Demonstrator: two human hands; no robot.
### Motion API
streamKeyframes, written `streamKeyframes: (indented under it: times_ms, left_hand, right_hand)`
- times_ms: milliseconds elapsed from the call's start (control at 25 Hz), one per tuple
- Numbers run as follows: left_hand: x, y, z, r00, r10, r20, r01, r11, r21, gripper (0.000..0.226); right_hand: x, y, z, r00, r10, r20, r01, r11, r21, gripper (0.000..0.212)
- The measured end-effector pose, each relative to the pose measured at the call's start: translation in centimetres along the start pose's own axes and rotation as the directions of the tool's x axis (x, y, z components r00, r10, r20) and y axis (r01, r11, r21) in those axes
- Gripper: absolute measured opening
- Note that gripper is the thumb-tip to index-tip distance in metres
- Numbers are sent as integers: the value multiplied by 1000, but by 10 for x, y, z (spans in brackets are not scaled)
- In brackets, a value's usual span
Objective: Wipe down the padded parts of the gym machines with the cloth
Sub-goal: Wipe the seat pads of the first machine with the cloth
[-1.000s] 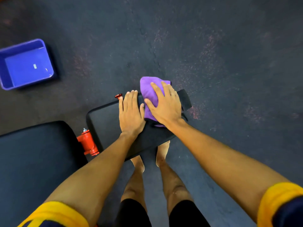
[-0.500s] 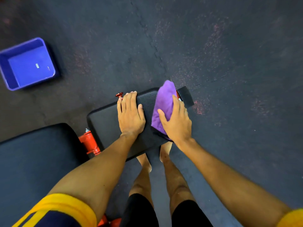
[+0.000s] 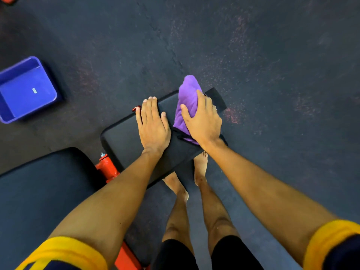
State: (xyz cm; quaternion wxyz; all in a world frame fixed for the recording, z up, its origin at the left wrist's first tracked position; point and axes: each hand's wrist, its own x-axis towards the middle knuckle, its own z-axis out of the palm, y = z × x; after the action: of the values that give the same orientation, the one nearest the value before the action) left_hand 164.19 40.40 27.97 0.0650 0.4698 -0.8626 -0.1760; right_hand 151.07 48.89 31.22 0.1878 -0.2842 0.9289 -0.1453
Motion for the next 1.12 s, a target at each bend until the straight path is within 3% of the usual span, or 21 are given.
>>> streamKeyframes:
  times_ms: [240, 320, 400, 520, 600, 680, 760, 880, 1000, 1120]
  left_hand:
    - [-18, -24, -6, 978, 198, 72, -195, 980, -47, 57]
    - [-29, -34, -10, 970, 223, 99, -218, 974, -62, 57]
    - [-43, -43, -11, 965, 238, 112, -233, 971, -60, 57]
    - [-54, -53, -13, 960, 256, 111, -252, 966, -51, 56]
    - [-60, -60, -15, 958, 261, 117, -255, 965, -57, 56]
    - [-68, -66, -17, 958, 260, 123, -254, 965, -62, 56]
    - [-72, -69, -18, 961, 252, 117, -246, 967, -63, 57]
    - [-75, -67, -17, 969, 223, 103, -216, 974, -74, 57]
    - [-84, -75, -21, 981, 163, 100, -155, 984, -90, 57]
    - [-96, -86, -24, 980, 152, 128, -142, 986, -83, 57]
  right_hand:
    - [-62, 0, 33, 912, 330, -245, -276, 933, 229, 75]
    - [-83, -11, 42, 838, 515, -180, -401, 806, 435, 82]
    - [-111, -28, 55, 761, 645, -62, -468, 613, 637, 91]
    - [-153, -64, 69, 674, 733, 94, -515, 375, 771, 88]
    - [-169, -74, 74, 663, 716, 218, -552, 270, 789, 82]
    - [-161, -62, 70, 685, 681, 258, -571, 283, 771, 81]
    - [-131, -38, 55, 697, 688, 204, -560, 344, 754, 79]
    - [-96, -24, 37, 673, 729, 126, -504, 328, 799, 75]
    - [-129, -55, 51, 715, 698, 44, -481, 446, 755, 78]
    - [-178, -84, 74, 767, 619, 171, -532, 464, 709, 80]
